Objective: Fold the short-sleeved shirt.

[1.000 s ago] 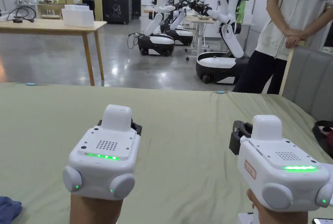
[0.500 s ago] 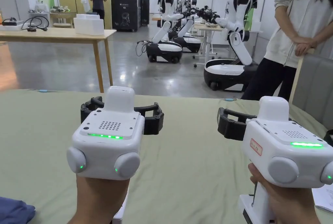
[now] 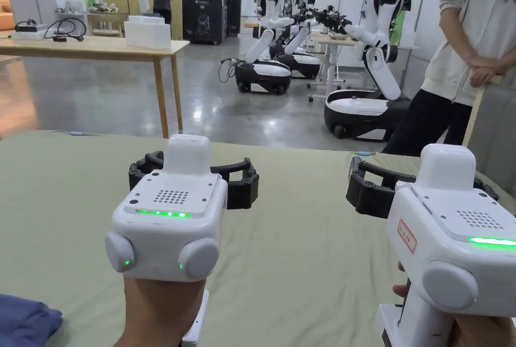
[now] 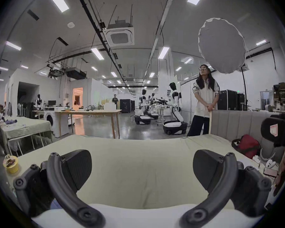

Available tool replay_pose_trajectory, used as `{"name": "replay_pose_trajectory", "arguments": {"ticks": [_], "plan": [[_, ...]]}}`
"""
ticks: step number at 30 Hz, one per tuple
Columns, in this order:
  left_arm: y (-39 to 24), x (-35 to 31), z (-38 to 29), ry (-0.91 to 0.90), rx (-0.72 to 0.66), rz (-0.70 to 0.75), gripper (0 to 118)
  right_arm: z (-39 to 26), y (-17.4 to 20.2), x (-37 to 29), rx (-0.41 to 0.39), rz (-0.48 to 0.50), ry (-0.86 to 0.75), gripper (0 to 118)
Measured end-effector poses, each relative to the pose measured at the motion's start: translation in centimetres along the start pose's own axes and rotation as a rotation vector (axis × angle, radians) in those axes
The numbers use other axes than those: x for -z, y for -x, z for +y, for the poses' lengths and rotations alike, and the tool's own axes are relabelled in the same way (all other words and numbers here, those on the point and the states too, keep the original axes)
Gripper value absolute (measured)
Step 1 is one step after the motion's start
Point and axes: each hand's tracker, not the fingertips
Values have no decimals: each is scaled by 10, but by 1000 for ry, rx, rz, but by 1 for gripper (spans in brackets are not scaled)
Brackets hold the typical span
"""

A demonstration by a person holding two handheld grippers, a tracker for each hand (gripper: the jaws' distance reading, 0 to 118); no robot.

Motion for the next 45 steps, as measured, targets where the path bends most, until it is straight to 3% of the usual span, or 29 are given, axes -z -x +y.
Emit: {"name": "replay_pose_trajectory", "arguments": {"ticks": [10,14,18,45], "plan": [[-3,-7,7,-35,8,-8,118,5,-1,-3,7,43,42,118],[-6,-7,6,-44,26,-7,118,4,-1,-2,-30,25,31,118],[-6,-8,6,-43,21,-7,118,7,-6,-3,-2,57,37,118],[-17,-9,9,-49,23,-14,118,8,-4,-3,-27,39,28,118]]}}
